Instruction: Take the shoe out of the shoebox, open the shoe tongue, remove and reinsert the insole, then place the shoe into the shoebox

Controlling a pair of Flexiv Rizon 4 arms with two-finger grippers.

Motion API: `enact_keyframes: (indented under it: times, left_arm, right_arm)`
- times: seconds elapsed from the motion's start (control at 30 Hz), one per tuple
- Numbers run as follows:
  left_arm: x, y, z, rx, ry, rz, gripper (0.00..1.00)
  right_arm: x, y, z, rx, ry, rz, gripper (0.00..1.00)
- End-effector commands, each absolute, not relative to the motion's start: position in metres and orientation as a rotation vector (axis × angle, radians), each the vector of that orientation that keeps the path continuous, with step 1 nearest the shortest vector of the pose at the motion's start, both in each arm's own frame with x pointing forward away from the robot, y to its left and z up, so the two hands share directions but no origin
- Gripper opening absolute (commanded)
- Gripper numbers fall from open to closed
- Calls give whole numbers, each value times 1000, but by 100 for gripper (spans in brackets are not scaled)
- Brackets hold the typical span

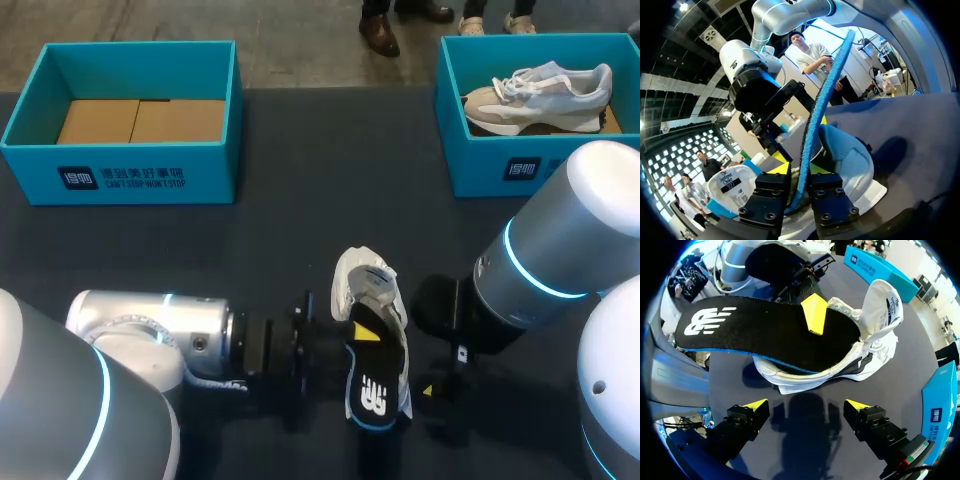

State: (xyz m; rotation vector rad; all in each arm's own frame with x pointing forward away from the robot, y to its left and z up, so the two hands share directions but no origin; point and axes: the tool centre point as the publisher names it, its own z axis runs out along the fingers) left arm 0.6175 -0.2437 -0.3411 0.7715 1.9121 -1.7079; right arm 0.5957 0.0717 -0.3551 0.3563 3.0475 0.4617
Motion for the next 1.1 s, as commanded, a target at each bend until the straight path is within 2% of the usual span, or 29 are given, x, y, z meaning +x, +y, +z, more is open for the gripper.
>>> enact_keyframes:
  times: [0.03,0.43,1.1]
  left_arm:
    - [614,-238,-339,768,1911,-1704,22]
    - [604,-238,-330,800,1906,-1691,31]
    - [592,-249,-316,845,1968,-1602,27]
  right_arm:
    - [594,73,-357,359,3042,458,100]
    - [594,73,-357,359,3042,458,100]
    - [594,73,-357,359,3042,458,100]
